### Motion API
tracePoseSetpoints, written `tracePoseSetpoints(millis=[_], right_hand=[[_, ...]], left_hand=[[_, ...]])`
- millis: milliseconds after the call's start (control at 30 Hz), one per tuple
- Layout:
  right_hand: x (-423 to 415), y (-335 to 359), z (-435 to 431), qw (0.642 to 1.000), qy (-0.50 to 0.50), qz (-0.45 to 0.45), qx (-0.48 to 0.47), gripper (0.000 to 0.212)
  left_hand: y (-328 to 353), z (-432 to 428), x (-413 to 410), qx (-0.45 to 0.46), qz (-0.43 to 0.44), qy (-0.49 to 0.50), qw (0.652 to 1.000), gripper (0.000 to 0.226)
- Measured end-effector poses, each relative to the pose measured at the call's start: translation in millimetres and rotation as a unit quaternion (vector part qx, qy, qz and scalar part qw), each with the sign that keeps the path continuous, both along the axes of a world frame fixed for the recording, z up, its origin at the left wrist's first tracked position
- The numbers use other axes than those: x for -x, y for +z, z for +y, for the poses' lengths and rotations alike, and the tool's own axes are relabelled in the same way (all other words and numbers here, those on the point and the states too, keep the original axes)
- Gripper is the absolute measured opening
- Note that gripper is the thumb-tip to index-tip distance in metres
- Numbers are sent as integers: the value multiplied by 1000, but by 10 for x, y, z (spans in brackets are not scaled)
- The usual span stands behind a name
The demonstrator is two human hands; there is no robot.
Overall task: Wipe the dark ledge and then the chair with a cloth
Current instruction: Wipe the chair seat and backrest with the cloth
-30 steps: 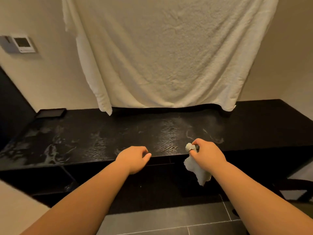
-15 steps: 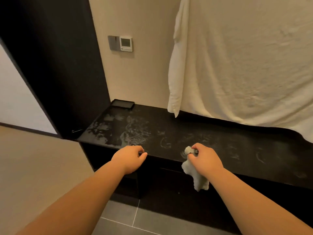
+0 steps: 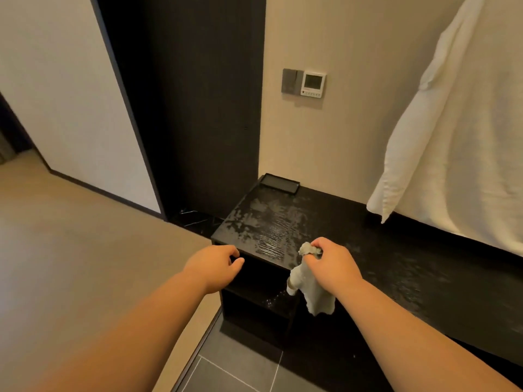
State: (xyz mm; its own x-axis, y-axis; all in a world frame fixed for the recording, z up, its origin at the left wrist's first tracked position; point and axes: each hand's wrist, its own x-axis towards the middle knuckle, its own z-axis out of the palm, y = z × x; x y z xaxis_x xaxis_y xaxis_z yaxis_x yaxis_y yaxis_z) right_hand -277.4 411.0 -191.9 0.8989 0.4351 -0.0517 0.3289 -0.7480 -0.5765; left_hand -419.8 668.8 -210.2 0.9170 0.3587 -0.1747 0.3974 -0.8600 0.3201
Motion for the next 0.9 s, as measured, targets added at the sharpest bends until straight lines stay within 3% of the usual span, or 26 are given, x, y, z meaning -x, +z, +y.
tracePoseSetpoints(millis=[367,900], right_hand=[[-688,-218,1125,998,56,21,-9,4],[-3039,-332,2236,997,56,45,5,9]], left_hand=[[-209,830,-509,4,13,26,1000,38],[-323,1708,-2803,22,44,16,999,39]])
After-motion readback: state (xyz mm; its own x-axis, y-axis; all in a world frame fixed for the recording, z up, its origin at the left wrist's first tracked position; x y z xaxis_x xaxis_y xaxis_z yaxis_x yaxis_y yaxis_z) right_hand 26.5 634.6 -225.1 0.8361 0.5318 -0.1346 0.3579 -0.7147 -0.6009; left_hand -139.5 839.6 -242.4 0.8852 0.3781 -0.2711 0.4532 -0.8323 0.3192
